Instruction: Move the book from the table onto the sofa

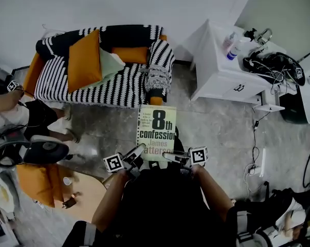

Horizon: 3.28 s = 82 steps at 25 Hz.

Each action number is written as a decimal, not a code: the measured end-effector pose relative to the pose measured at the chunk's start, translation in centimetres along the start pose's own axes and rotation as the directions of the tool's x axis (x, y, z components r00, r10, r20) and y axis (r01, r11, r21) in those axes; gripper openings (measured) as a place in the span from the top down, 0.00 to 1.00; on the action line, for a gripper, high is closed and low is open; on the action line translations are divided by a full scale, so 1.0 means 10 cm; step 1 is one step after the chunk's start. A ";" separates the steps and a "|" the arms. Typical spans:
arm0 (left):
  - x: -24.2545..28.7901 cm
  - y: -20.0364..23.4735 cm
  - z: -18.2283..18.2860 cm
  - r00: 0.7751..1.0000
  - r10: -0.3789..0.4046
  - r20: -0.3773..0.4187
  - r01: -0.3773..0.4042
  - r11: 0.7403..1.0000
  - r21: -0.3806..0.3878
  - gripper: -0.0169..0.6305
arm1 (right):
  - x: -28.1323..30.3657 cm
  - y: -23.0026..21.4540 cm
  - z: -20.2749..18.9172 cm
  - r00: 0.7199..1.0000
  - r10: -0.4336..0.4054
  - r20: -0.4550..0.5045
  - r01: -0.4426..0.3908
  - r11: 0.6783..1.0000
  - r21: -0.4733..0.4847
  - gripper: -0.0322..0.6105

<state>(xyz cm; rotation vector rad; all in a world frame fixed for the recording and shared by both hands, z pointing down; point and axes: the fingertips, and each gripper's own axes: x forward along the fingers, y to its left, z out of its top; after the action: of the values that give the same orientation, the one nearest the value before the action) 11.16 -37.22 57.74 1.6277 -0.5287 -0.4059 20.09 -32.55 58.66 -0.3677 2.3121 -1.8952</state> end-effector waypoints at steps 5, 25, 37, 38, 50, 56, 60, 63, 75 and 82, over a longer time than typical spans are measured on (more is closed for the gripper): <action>0.22 0.14 0.27 0.997 0.063 0.054 -0.063 0.998 -0.012 0.72 | 0.08 -0.21 0.42 0.997 0.014 -0.074 -0.012 1.000 0.025 0.67; 1.61 0.21 1.28 0.945 0.259 0.202 -0.277 0.959 0.067 0.69 | -0.03 -0.62 2.31 0.946 0.129 -0.297 -0.101 0.989 0.106 0.67; 1.69 0.26 1.60 0.960 0.231 0.157 -0.241 0.970 0.044 0.69 | 0.16 -0.67 2.59 0.957 0.078 -0.280 -0.054 0.994 0.093 0.67; 1.70 0.29 1.62 0.964 0.223 0.145 -0.231 0.972 0.041 0.69 | 0.18 -0.68 2.60 0.959 0.064 -0.277 -0.043 0.996 0.083 0.67; 1.76 0.50 2.28 0.987 0.159 -0.030 -0.153 0.979 0.137 0.65 | 0.67 -0.83 2.89 0.971 -0.117 -0.208 0.114 0.993 -0.026 0.67; 1.76 0.53 2.43 0.990 0.131 -0.061 -0.121 0.982 0.142 0.64 | 0.80 -0.84 2.98 0.969 -0.158 -0.191 0.144 0.986 -0.082 0.66; 1.89 0.62 2.47 0.981 0.172 -0.085 -0.159 0.976 0.146 0.64 | 0.78 -0.91 3.11 0.974 -0.140 -0.177 0.141 0.990 -0.008 0.66; 1.97 0.64 2.54 0.973 0.223 -0.058 -0.212 0.964 0.160 0.61 | 0.79 -0.89 3.27 0.982 -0.096 -0.165 0.103 0.994 0.034 0.66; 2.30 1.19 2.54 0.892 0.411 -0.189 -0.358 0.897 0.259 0.56 | 0.63 -1.52 3.35 0.970 -0.148 -0.195 0.174 0.977 0.125 0.66; 2.50 2.09 2.59 0.838 0.463 -0.287 -0.406 0.882 0.239 0.55 | 0.70 -2.41 3.39 0.953 -0.221 -0.206 0.255 0.954 0.155 0.64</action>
<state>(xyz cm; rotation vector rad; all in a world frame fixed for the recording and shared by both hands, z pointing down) 15.59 -74.21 76.26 1.6319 -0.6637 0.2667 24.42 -70.89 75.67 -0.4879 2.2688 -2.3282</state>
